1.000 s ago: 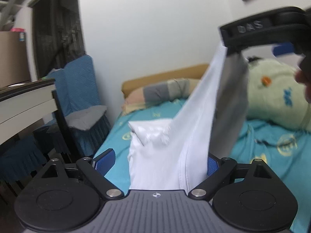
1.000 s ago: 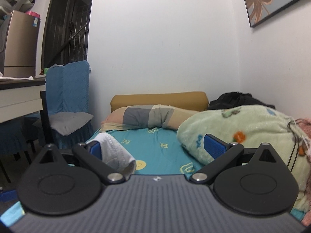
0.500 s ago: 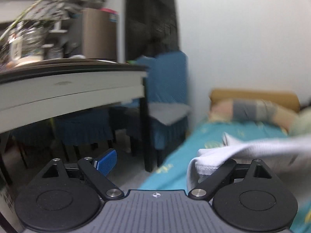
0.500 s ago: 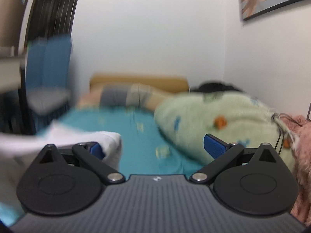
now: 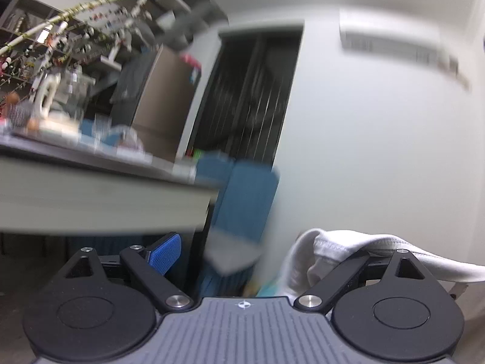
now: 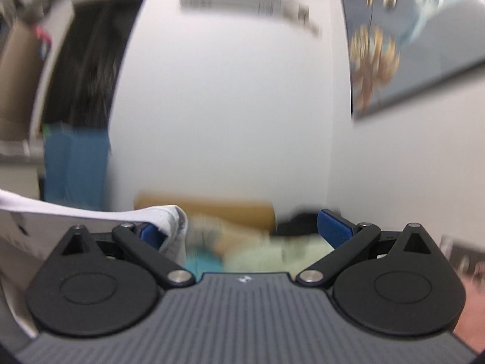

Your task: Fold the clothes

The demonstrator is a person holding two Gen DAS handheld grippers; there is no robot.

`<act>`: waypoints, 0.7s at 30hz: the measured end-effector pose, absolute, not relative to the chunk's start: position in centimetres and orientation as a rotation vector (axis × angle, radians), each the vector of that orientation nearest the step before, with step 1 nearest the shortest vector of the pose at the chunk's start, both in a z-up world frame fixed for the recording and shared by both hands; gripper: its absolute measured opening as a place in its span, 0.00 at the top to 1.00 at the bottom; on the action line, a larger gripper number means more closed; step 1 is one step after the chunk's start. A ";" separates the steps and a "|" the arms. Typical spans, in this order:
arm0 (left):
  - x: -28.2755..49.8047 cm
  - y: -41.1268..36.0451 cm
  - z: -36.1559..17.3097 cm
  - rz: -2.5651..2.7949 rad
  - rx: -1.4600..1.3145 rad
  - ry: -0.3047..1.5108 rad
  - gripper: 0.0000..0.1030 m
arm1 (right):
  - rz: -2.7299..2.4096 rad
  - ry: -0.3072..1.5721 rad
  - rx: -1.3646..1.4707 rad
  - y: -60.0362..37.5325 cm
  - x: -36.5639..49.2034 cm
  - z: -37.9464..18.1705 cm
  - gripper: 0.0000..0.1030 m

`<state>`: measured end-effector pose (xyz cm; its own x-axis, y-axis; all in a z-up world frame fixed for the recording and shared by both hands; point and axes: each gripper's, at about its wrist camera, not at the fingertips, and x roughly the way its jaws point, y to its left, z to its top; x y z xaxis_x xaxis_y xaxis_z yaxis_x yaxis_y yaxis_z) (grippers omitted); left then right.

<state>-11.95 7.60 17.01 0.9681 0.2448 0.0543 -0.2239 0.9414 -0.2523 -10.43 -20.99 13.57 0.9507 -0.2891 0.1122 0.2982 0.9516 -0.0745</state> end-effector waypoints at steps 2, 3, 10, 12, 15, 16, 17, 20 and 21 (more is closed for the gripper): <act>-14.5 8.2 22.0 0.218 -0.257 -0.162 0.09 | -0.285 -0.186 -0.092 -20.8 -13.5 18.6 0.00; -15.8 8.6 24.6 0.204 -0.262 -0.201 0.09 | -0.279 -0.227 -0.092 -20.7 -15.0 21.0 0.00; -24.3 8.4 41.0 0.148 -0.205 -0.367 0.05 | -0.285 -0.403 -0.096 -20.3 -24.2 35.4 0.00; -25.8 7.9 43.6 0.137 -0.192 -0.392 0.04 | -0.288 -0.403 -0.081 -20.8 -24.8 37.3 0.00; -26.7 6.5 45.7 0.113 -0.178 -0.396 0.02 | -0.291 -0.403 -0.060 -21.6 -25.6 40.2 0.00; -26.2 6.4 46.0 0.103 -0.183 -0.378 0.02 | -0.294 -0.397 -0.059 -21.8 -25.5 40.7 0.00; -25.6 6.4 46.3 0.092 -0.189 -0.358 0.01 | -0.299 -0.380 -0.070 -22.0 -24.6 40.3 0.00; -21.5 5.7 44.5 0.065 -0.208 -0.282 0.00 | -0.316 -0.327 -0.103 -22.4 -21.7 39.1 0.00; -19.9 5.5 43.7 0.057 -0.213 -0.257 0.00 | -0.321 -0.302 -0.113 -22.4 -20.0 37.8 0.00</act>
<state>-19.89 5.47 43.66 0.9657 0.0833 0.2460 -0.0290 0.9758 -0.2167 -20.03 -22.44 37.84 0.9048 -0.2929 0.3090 0.3264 0.9432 -0.0614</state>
